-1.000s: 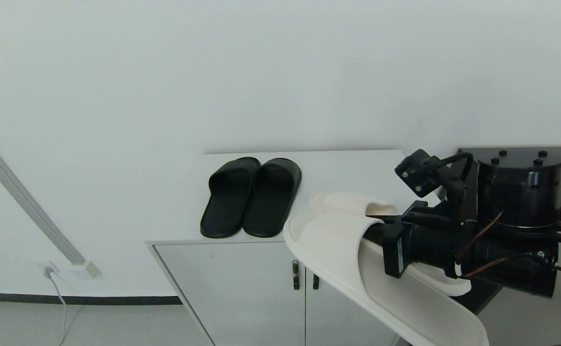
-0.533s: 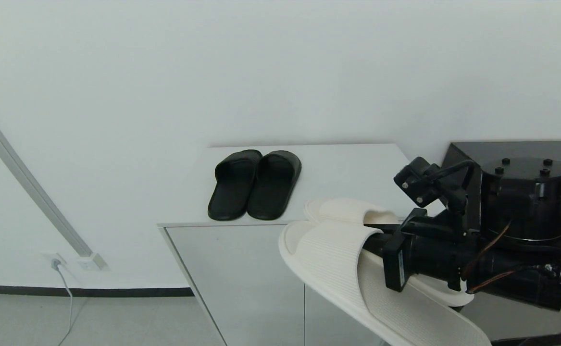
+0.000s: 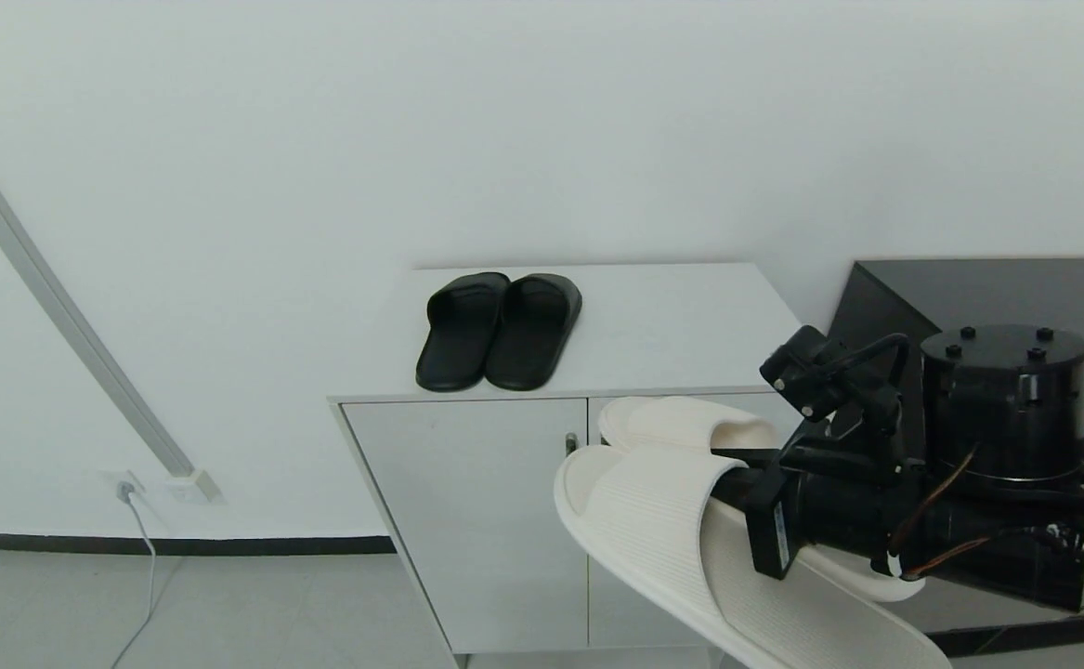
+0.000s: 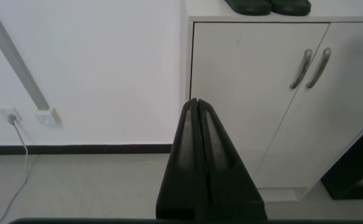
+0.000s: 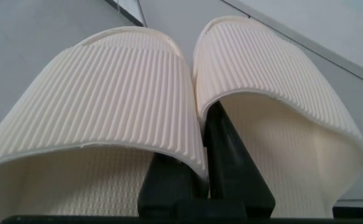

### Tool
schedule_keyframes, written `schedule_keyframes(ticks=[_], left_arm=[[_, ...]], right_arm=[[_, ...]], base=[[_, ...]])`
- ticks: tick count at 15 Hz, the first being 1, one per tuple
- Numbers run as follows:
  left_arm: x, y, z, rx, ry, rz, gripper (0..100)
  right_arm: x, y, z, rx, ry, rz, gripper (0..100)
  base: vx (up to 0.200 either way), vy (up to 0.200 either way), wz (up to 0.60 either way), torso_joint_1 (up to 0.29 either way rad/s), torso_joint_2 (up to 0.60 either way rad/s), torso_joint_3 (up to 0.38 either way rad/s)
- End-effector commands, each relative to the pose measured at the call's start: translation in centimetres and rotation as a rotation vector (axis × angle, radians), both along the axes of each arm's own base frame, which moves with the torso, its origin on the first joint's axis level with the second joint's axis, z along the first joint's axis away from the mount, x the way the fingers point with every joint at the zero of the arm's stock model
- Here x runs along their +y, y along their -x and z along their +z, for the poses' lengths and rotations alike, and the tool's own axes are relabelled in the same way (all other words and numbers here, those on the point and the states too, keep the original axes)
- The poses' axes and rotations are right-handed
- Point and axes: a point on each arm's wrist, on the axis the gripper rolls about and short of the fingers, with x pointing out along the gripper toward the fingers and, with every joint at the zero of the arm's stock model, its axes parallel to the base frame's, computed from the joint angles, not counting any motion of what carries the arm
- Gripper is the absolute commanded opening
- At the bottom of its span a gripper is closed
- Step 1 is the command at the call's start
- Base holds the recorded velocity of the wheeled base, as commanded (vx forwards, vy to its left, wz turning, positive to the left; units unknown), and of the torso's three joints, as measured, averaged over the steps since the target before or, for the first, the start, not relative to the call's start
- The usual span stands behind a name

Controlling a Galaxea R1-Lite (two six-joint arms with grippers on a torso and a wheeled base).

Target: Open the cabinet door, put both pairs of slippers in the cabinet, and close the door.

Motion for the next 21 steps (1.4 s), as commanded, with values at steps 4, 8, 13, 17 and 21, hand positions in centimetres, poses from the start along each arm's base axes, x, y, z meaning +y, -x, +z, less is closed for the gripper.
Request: schedule_keyframes(ticks=[4, 8, 13, 17, 21], left_arm=[[0.0, 0.0, -0.01, 0.001, 0.002, 0.001, 0], [0.0, 0.0, 0.0, -0.001, 0.002, 0.001, 0], [0.0, 0.0, 0.0, -0.001, 0.002, 0.0, 0], [0.0, 0.0, 0.0, -0.001, 0.002, 0.0, 0], [0.0, 0.0, 0.0, -0.001, 0.002, 0.001, 0]], right_arm=[[0.11, 0.41, -0.5, 0.012, 0.012, 0.016, 0], [0.12, 0.41, -0.7, 0.017, 0.017, 0.016, 0], [0.07, 0.46, -0.86, 0.022, 0.022, 0.016, 0], [-0.02, 0.54, -1.01, 0.024, 0.026, 0.015, 0], [0.04, 0.48, -1.14, 0.027, 0.029, 0.015, 0]], base=[[0.0, 0.0, 0.0, 0.0, 0.0, 0.0], [0.0, 0.0, 0.0, 0.0, 0.0, 0.0], [0.0, 0.0, 0.0, -0.032, 0.08, 0.046], [0.0, 0.0, 0.0, -0.196, 0.49, 0.278], [0.0, 0.0, 0.0, -0.211, 0.53, 0.319]])
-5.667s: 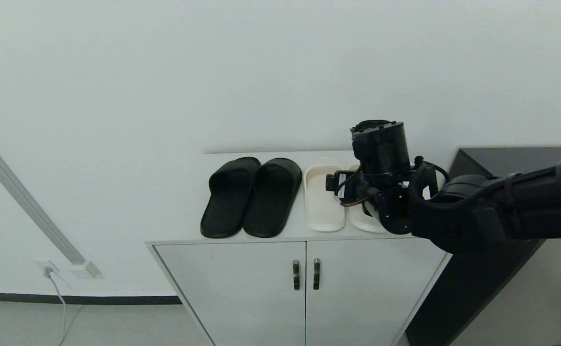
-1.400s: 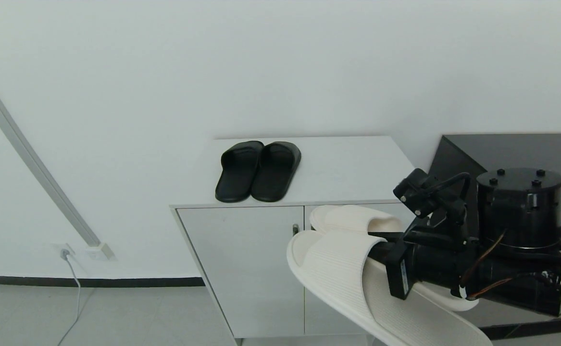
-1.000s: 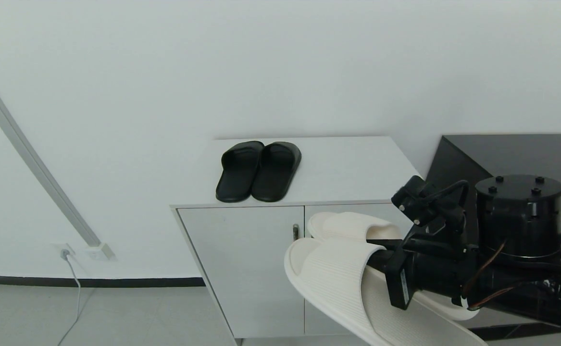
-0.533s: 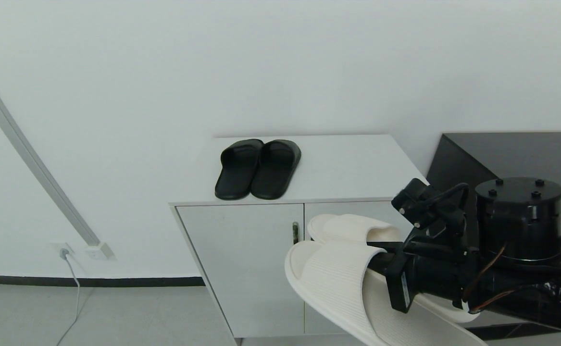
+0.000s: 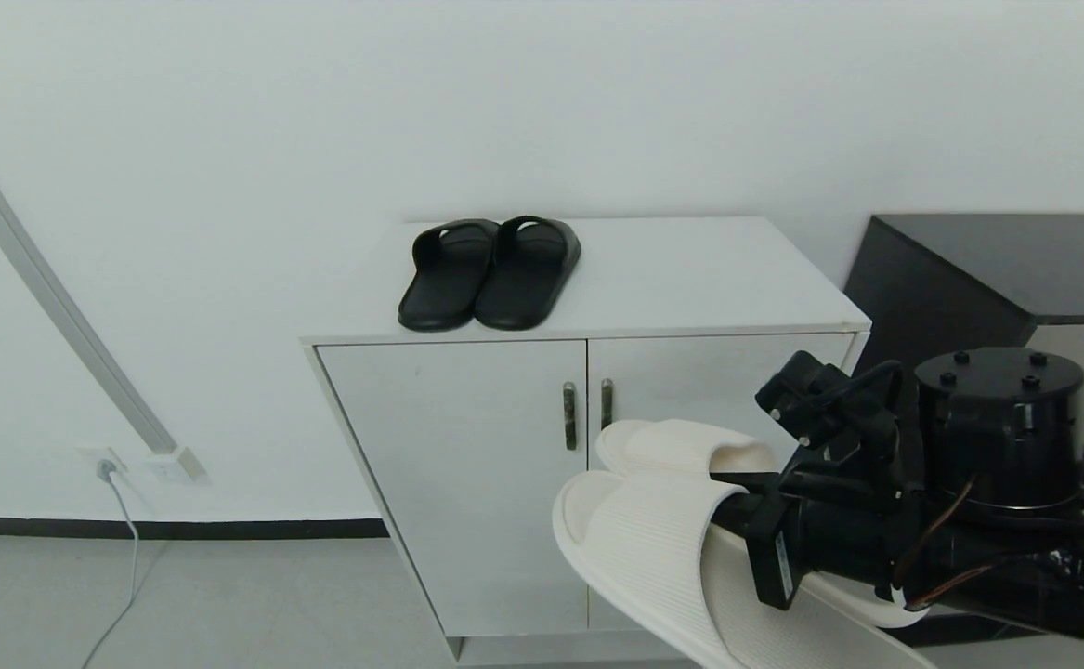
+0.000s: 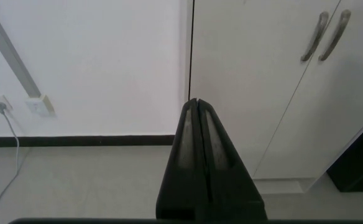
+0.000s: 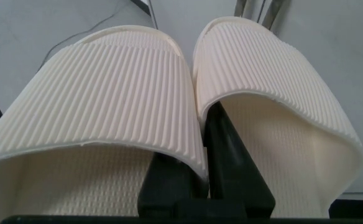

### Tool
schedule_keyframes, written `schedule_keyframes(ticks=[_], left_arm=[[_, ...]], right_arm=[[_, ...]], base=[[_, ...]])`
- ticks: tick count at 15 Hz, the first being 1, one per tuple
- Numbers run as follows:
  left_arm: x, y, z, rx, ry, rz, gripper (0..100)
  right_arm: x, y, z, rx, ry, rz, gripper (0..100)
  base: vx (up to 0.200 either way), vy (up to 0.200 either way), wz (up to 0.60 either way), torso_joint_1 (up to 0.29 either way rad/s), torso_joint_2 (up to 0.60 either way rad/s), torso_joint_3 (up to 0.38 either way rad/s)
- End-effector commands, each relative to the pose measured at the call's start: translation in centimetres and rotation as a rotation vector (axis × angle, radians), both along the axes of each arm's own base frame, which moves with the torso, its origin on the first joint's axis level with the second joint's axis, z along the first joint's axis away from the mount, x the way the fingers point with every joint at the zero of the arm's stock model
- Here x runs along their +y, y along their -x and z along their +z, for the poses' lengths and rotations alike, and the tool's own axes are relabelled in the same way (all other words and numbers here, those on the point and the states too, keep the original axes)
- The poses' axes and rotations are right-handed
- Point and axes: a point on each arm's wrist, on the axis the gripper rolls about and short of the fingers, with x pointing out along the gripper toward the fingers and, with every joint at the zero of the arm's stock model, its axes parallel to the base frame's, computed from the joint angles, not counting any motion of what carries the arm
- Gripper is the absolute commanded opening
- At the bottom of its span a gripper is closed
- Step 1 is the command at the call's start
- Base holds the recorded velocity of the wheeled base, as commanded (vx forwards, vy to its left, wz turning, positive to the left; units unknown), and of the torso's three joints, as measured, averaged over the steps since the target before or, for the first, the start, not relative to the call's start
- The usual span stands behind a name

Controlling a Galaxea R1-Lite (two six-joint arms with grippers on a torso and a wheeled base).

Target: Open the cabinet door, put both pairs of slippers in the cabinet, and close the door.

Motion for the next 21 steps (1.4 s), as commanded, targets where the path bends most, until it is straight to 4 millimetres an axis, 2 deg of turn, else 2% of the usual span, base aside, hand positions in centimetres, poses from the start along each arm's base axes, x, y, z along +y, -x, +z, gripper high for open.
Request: schedule_keyframes(ticks=[1, 5, 6, 13, 21], left_arm=[[0.0, 0.0, 0.0, -0.001, 0.001, 0.0, 0], [0.0, 0.0, -0.01, 0.001, 0.001, -0.002, 0], [-0.01, 0.0, -0.01, 0.001, 0.001, -0.002, 100], [-0.04, 0.0, -0.01, 0.001, 0.001, -0.017, 100], [-0.06, 0.0, -0.01, 0.001, -0.013, -0.03, 100]], right_arm=[[0.08, -0.06, -0.14, 0.003, 0.004, 0.001, 0], [0.1, -0.08, -0.18, 0.005, 0.005, 0.001, 0], [0.12, -0.09, -0.24, 0.007, 0.007, 0.001, 0], [0.16, -0.14, -0.51, 0.014, 0.012, 0.001, 0], [0.01, 0.02, -0.47, 0.012, 0.012, 0.001, 0]], base=[[0.0, 0.0, 0.0, -0.198, 0.52, 0.315], [0.0, 0.0, 0.0, -0.185, 0.5, 0.315], [0.0, 0.0, 0.0, -0.178, 0.49, 0.325], [0.0, 0.0, 0.0, -0.137, 0.47, 0.326], [0.0, 0.0, 0.0, -0.046, 0.42, 0.363]])
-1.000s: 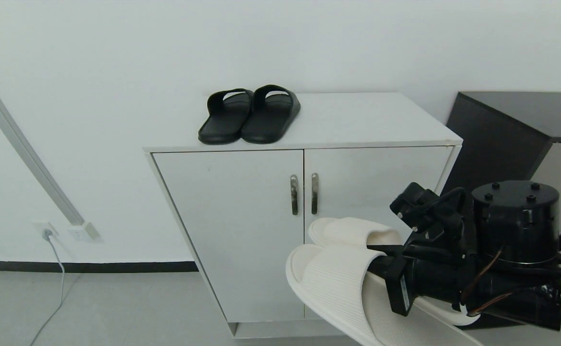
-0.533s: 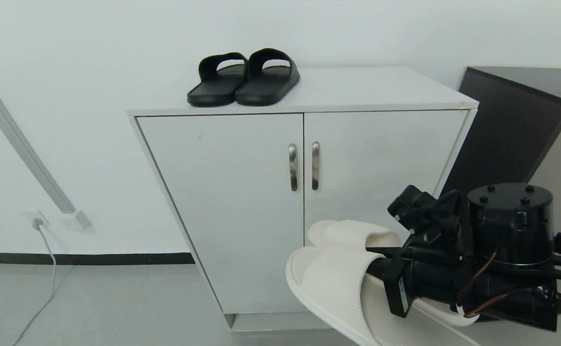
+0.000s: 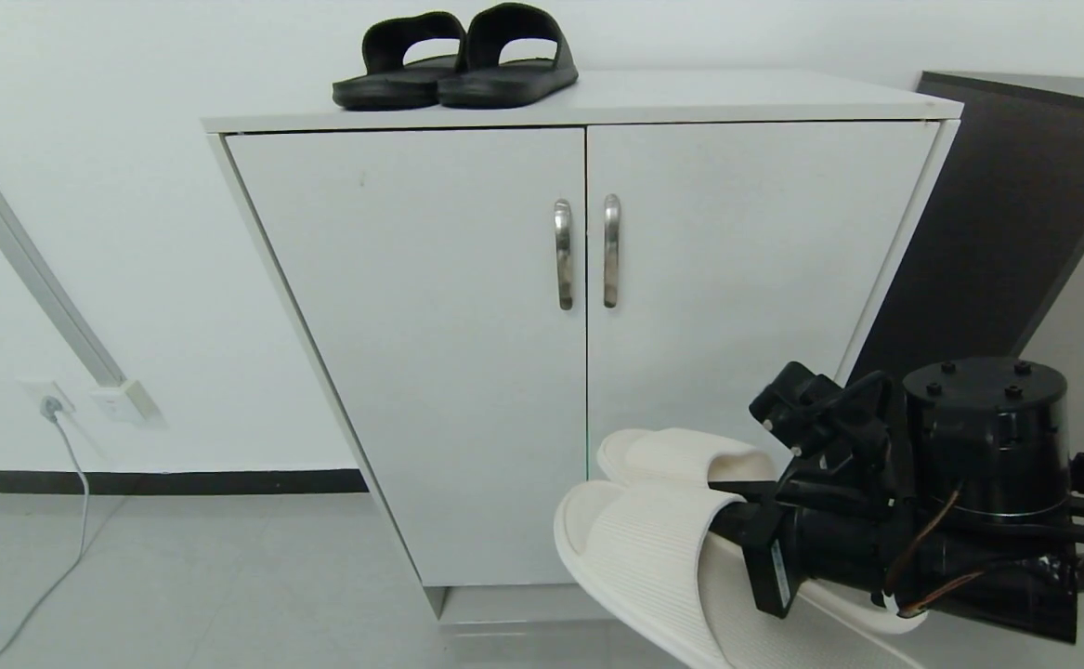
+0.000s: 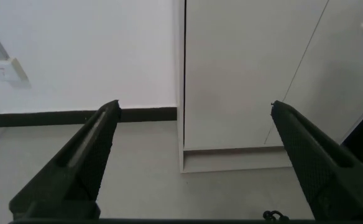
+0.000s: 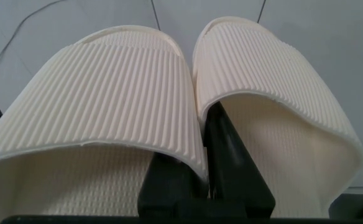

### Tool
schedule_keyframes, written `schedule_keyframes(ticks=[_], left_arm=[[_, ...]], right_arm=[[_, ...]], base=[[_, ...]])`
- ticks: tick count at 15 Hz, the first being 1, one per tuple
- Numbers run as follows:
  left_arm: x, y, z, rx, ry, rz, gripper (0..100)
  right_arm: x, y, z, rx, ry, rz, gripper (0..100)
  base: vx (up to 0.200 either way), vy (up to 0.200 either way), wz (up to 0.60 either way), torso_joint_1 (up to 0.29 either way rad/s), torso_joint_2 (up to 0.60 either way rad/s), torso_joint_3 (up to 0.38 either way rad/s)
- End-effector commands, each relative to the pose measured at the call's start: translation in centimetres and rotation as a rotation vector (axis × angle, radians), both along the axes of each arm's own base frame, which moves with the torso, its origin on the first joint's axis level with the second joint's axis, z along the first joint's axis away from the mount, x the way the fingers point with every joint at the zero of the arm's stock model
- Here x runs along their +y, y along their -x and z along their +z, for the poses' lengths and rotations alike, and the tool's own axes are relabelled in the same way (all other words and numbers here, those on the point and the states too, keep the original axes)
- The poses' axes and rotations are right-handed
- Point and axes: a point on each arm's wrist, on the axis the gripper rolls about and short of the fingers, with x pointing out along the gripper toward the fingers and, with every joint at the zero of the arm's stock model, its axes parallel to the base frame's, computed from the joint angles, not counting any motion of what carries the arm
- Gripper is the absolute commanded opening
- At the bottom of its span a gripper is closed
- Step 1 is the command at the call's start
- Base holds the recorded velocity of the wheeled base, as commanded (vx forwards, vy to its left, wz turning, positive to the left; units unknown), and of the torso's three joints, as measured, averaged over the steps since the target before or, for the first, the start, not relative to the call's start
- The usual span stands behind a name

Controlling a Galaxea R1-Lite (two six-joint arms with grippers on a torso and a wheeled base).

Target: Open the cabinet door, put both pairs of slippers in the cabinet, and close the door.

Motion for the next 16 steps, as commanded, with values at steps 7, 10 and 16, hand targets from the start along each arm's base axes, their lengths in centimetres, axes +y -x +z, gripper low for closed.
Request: schedule_keyframes(ticks=[7, 10, 16], left_arm=[[0.0, 0.0, 0.1, 0.001, 0.014, 0.001, 100], [0.0, 1.4, 6.3, -0.127, 0.103, -0.015, 100], [-0.8, -4.4, 8.9, 0.149, 0.11, -0.346, 100]], right_arm=[[-0.5, 0.5, -0.7, -0.034, 0.018, 0.014, 0], [-0.5, 0.6, -0.8, -0.066, -0.002, 0.019, 0], [-0.4, 0.5, -0.8, -0.065, -0.005, 0.019, 0]], base=[[0.0, 0.0, 0.0, 0.001, 0.04, 0.033], [0.0, 0.0, 0.0, 0.0, 0.0, 0.0], [0.0, 0.0, 0.0, 0.0, 0.0, 0.0]])
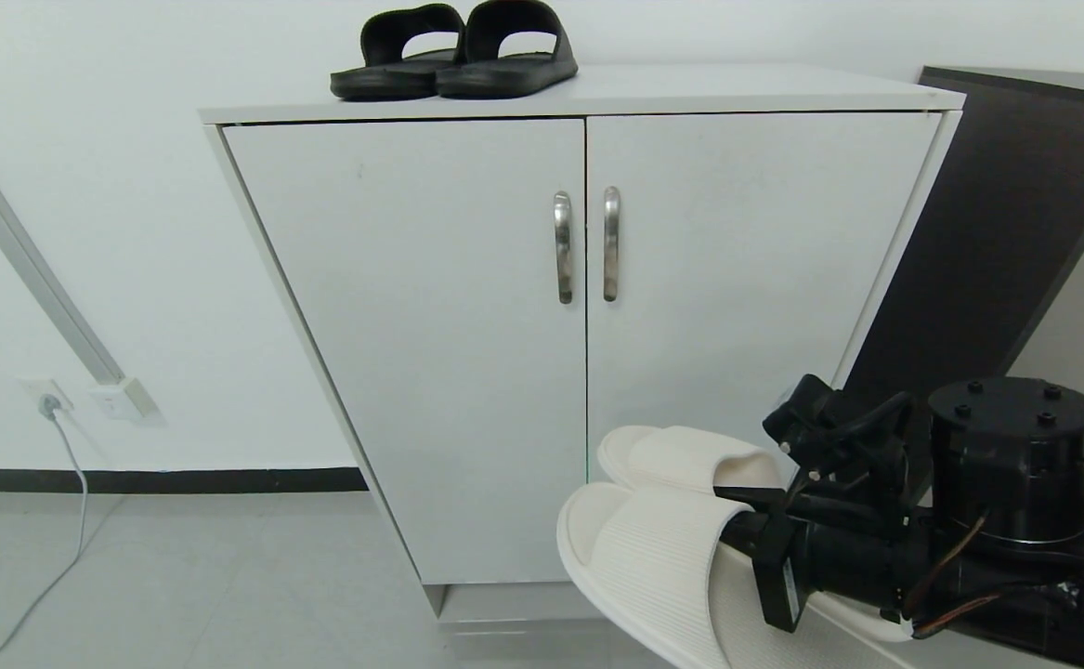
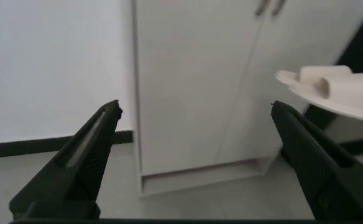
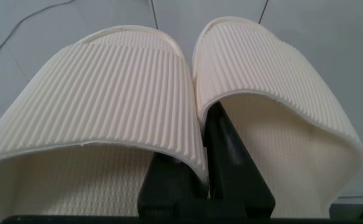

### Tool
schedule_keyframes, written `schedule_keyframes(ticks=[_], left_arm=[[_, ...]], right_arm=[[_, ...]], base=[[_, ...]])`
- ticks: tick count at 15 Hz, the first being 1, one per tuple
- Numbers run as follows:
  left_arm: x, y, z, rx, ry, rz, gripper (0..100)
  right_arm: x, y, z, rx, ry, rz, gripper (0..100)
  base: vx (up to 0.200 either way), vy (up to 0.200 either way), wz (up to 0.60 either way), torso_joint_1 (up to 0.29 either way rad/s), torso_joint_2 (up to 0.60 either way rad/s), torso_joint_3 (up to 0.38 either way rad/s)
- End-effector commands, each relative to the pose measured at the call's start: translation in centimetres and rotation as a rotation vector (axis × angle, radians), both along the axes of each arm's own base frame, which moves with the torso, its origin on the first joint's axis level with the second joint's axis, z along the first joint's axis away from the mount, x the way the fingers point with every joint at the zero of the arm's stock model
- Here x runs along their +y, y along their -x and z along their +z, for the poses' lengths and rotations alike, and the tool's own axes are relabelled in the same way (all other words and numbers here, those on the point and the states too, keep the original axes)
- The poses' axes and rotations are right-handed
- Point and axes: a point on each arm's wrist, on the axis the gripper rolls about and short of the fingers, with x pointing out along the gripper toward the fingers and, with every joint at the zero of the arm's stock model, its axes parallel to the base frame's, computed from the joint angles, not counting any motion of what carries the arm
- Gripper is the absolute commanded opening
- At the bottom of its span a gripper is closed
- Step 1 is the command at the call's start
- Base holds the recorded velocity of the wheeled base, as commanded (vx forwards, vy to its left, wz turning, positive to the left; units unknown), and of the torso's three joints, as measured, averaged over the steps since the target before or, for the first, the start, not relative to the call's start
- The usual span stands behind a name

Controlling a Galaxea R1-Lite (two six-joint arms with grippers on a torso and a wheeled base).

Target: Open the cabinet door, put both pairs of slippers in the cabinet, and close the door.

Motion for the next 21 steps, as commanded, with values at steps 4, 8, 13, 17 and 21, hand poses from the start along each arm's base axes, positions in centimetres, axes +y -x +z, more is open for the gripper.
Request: schedule_keyframes(ticks=[4, 8, 13, 17, 21], left_arm=[[-1.2, -9.3, 2.8, 0.14, -0.044, -0.221, 100], [-4.0, -12.3, 5.0, 0.071, -0.055, -0.414, 100], [-8.5, -16.2, 7.0, 0.097, -0.059, -0.586, 100], [-12.1, -18.8, 9.8, 0.09, 0.02, -0.674, 100], [-16.0, -20.8, 11.2, 0.072, 0.028, -0.754, 100]], right_arm=[[0.1, -0.1, -0.3, 0.007, 0.012, 0.001, 0], [0.2, -0.3, -0.6, 0.015, 0.017, -0.003, 0], [0.2, -0.3, -0.5, 0.015, 0.013, -0.002, 0], [0.1, -0.4, -0.5, 0.018, 0.011, -0.004, 0], [0.0, -0.4, -0.6, 0.022, 0.009, -0.009, 0]], base=[[0.0, 0.0, 0.0, 0.0, 0.0, 0.0], [0.0, 0.0, 0.0, 0.0, 0.0, 0.0], [0.0, 0.0, 0.0, 0.0, 0.0, 0.0], [0.0, 0.0, 0.0, 0.0, 0.0, 0.0], [0.0, 0.0, 0.0, 0.0, 0.0, 0.0]])
